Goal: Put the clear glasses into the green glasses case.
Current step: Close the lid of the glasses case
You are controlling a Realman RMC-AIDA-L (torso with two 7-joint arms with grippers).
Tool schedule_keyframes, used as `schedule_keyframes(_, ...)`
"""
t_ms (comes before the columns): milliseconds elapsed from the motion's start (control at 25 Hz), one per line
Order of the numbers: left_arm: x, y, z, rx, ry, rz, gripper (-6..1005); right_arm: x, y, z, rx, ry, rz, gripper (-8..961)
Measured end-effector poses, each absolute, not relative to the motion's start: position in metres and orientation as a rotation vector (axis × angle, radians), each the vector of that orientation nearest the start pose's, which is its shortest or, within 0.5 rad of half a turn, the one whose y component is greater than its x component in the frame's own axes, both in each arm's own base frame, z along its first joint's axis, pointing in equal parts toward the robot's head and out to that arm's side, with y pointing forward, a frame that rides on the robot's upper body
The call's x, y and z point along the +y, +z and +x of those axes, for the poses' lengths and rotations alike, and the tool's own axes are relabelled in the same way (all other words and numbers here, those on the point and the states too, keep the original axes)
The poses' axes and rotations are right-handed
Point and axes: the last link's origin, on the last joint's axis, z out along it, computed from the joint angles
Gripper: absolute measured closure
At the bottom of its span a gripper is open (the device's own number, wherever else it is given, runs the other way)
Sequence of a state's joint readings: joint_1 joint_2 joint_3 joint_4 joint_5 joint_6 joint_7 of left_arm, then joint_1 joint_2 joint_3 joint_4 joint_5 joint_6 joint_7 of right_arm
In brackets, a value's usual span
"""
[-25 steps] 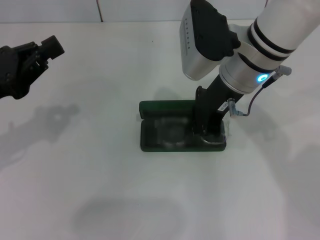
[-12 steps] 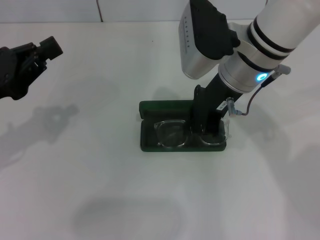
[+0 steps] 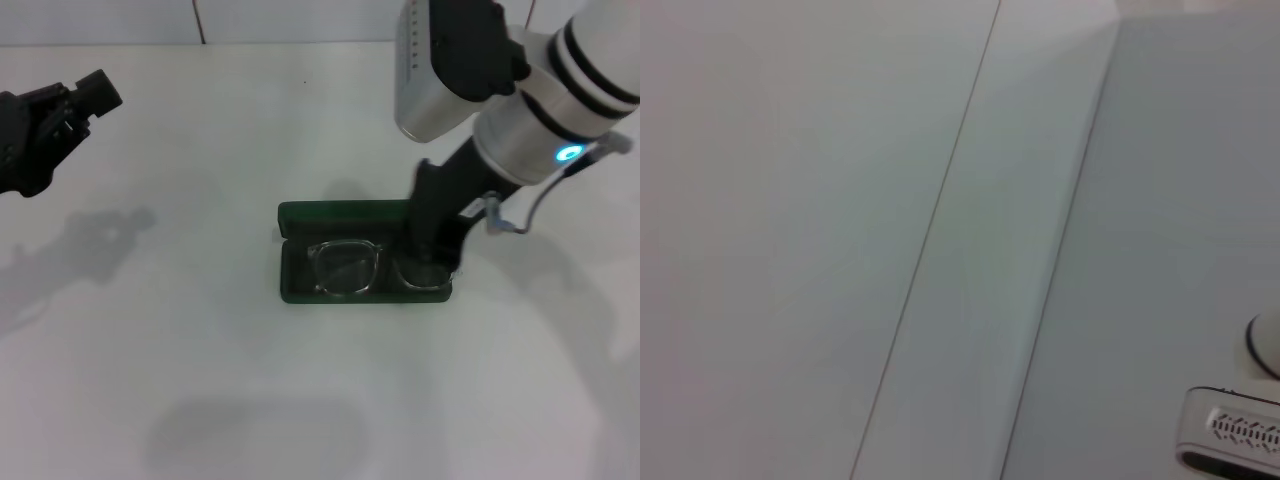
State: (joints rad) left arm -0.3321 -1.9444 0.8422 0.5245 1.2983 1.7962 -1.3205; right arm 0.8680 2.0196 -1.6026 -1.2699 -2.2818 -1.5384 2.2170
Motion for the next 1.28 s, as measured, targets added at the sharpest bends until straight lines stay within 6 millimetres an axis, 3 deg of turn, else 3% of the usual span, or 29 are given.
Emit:
schedule_keyframes(280,0.292,0.079,-0.274,-0.55,-1.372,-2.358,943,0.354,-0.029,0.087,0.196,-0.686,-2.943,948)
schedule_keyframes(640,0.295,0.08,-0.271,-0.535,-1.371,-2.369,943,0.362,-0.026,0.116,0.297,-0.886,-2.811,947)
schedule_keyframes(1280,0.303,0.08,-0.268,-0.531,-1.356,-2.365,944,0.373,-0.047,0.129,0.107,-0.981,-2.693,947)
